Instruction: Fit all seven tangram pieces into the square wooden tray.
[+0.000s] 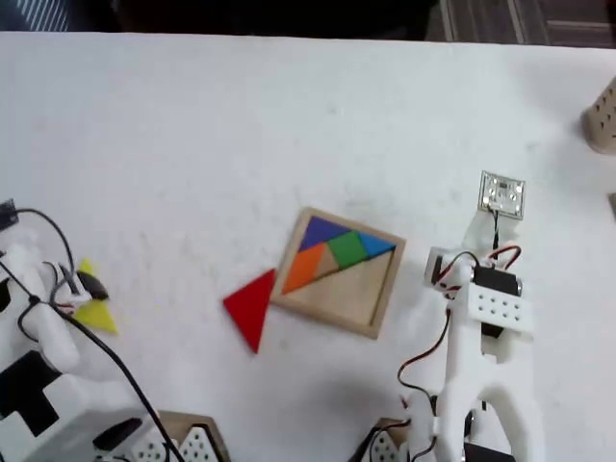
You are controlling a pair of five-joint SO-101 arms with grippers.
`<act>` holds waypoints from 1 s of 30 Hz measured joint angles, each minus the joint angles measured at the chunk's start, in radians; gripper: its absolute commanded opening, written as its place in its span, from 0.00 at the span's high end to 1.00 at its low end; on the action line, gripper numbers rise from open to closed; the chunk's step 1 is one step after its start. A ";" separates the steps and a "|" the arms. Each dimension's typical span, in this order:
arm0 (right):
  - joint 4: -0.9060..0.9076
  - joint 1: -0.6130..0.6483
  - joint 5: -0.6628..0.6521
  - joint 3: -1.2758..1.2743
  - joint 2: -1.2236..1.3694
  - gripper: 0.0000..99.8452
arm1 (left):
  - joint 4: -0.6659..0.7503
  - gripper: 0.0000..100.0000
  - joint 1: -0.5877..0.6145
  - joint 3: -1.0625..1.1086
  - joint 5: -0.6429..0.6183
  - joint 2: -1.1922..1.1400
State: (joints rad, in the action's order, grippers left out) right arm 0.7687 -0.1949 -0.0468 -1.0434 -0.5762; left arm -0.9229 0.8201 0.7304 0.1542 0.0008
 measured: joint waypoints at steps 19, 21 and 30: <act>0.000 0.000 0.000 0.000 0.000 0.92 | 0.012 0.89 -0.002 -0.051 0.017 0.011; 0.000 0.000 0.000 0.000 0.000 0.92 | -0.031 0.89 -0.005 -0.086 0.017 0.009; 0.000 0.000 0.000 0.000 0.000 0.92 | -0.269 0.89 -0.069 -0.219 -0.025 -0.012</act>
State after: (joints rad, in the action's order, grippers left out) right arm 0.7687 -0.1949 -0.0468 -1.0434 -0.5762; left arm -1.1914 0.7511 0.5109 0.1297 -0.0115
